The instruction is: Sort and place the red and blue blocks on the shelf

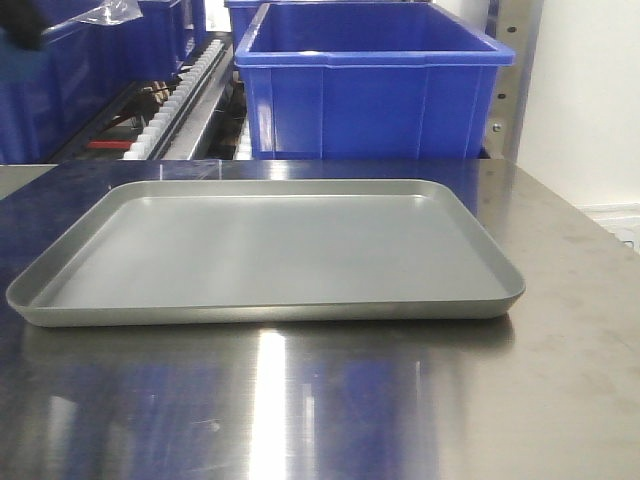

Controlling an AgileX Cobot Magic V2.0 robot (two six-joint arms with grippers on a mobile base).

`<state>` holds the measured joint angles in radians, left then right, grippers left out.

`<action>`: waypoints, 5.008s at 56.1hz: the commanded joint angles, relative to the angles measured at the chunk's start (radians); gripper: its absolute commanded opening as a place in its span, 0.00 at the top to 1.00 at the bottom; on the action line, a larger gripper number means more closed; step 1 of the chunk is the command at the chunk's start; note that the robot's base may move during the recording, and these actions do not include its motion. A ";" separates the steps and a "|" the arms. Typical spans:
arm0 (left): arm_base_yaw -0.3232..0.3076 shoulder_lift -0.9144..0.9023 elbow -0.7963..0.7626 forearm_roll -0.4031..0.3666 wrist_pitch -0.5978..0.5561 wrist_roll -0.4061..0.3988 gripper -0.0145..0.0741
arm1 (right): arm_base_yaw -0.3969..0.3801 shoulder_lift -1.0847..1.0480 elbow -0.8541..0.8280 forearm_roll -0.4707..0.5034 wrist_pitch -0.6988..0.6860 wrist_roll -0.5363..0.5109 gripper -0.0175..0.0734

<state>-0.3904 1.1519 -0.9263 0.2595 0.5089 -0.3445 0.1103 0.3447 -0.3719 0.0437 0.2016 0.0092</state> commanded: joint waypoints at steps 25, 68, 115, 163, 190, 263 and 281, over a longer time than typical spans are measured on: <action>0.296 -0.497 0.315 -0.284 -0.291 0.302 0.47 | -0.004 0.005 -0.028 -0.005 -0.087 -0.009 0.41; 0.312 -0.824 0.456 -0.194 -0.331 0.302 0.47 | -0.004 0.005 -0.028 -0.005 -0.087 -0.009 0.41; 0.312 -0.824 0.456 -0.194 -0.331 0.302 0.47 | -0.004 0.005 -0.028 -0.005 -0.087 -0.009 0.41; 0.312 -0.824 0.456 -0.194 -0.331 0.302 0.47 | -0.004 0.005 -0.028 -0.005 -0.087 -0.009 0.41; 0.312 -0.824 0.456 -0.194 -0.331 0.302 0.47 | -0.004 0.005 -0.028 -0.005 -0.087 -0.009 0.41; 0.312 -0.824 0.456 -0.194 -0.331 0.302 0.47 | -0.004 0.005 -0.028 -0.005 -0.087 -0.009 0.41; 0.312 -0.824 0.456 -0.195 -0.331 0.302 0.47 | -0.004 0.005 -0.028 -0.005 -0.087 -0.009 0.41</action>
<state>-0.0797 0.3224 -0.4420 0.0659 0.2681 -0.0403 0.1103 0.3447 -0.3719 0.0437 0.2016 0.0068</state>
